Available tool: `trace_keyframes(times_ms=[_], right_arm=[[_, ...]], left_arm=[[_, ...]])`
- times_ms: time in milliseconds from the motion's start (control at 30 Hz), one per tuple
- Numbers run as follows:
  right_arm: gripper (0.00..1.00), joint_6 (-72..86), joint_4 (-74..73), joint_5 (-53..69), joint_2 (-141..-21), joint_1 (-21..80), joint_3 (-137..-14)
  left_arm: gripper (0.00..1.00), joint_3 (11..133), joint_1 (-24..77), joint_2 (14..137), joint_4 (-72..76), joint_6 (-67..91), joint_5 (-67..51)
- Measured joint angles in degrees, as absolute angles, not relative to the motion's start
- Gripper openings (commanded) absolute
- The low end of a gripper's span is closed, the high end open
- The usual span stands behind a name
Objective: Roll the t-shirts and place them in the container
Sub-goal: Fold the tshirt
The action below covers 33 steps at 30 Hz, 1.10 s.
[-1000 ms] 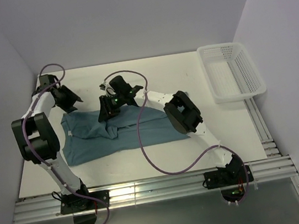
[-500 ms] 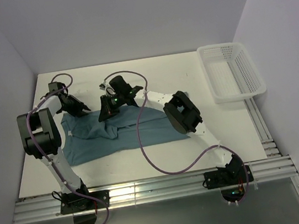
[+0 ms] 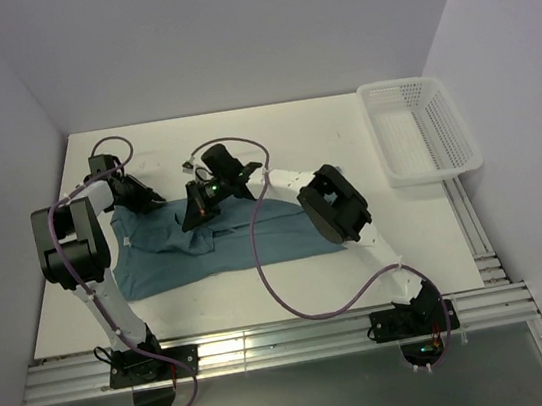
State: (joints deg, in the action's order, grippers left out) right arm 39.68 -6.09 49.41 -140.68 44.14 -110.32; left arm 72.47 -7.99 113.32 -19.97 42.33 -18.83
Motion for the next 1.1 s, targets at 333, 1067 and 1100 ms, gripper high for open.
trace_keyframes(times_ms=[333,1067,1100], right_arm=[[0.05,35.64,-8.54,49.56,-131.28,49.58,-99.7],[0.54,26.81,-16.75,49.21,-124.09,50.74,-95.31],[0.54,28.08,-15.0,49.19,-123.66,49.78,-95.09]], left_arm=[[0.29,71.94,-7.77,113.3,-17.87,42.61,-19.05],[0.39,75.0,-7.09,113.3,-22.59,39.33,-16.32],[0.42,75.7,-7.09,113.12,-23.68,38.83,-15.75]])
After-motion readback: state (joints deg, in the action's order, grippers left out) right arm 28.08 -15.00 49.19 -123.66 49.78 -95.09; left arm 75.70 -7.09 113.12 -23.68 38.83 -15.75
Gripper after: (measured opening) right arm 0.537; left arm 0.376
